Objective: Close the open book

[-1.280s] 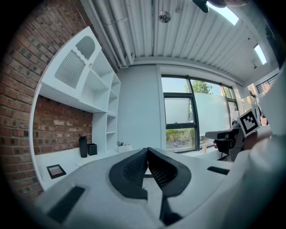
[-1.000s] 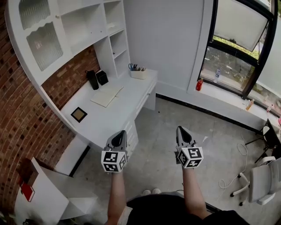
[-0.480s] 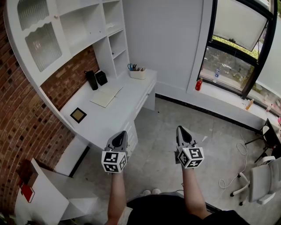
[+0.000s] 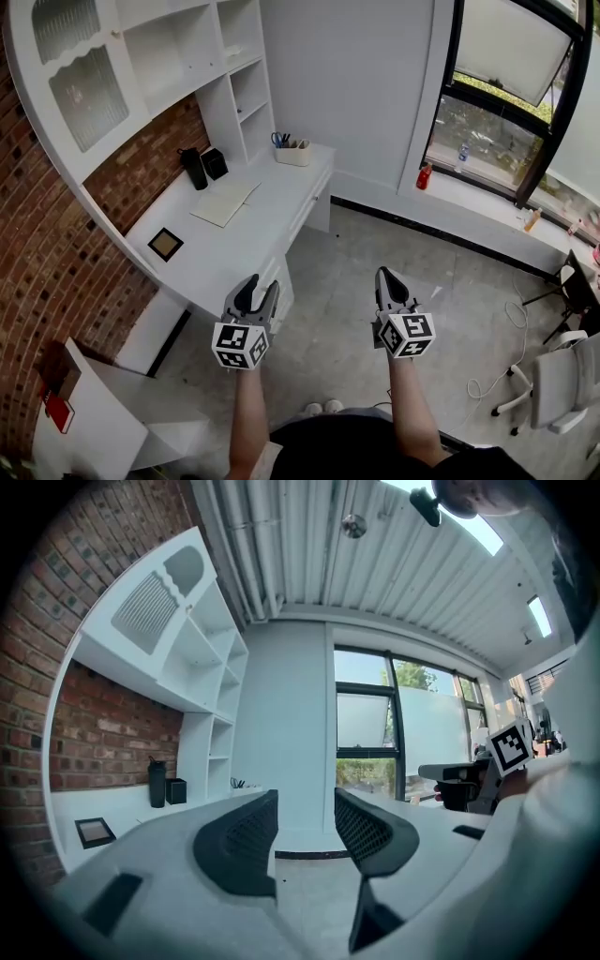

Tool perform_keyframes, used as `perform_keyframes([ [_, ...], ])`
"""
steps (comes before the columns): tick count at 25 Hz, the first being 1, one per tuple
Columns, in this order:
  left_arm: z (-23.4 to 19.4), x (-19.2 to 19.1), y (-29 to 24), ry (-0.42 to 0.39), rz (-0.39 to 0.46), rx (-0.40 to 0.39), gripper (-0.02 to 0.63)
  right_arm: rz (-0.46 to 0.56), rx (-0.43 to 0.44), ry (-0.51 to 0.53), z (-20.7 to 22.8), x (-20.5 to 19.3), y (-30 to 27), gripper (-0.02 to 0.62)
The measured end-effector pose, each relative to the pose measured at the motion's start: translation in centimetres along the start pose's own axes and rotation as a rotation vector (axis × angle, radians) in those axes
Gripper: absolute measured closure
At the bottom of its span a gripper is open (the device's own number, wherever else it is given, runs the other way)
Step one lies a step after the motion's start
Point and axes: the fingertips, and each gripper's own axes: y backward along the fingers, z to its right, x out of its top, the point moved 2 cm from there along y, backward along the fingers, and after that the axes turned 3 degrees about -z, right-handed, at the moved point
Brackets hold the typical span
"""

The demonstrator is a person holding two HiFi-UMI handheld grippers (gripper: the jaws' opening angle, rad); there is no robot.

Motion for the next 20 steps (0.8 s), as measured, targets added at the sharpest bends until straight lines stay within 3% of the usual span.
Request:
perform_keyframes([
  [2,-0.1,-0.1,0.1,-0.001,0.003,0.001,0.406,-0.002,-0.003,-0.004,0.0,-0.1,0.0,0.597],
  [5,-0.3,-0.3,0.1,0.0,0.007,0.003,0.376,-0.005,-0.009,-0.009,0.1,-0.3,0.0,0.597],
  [20,-3.1,-1.1,0.1,-0.001,0.005,-0.006,0.365,0.013,-0.027,-0.042,-1.5,-1.5,-1.9,0.597],
])
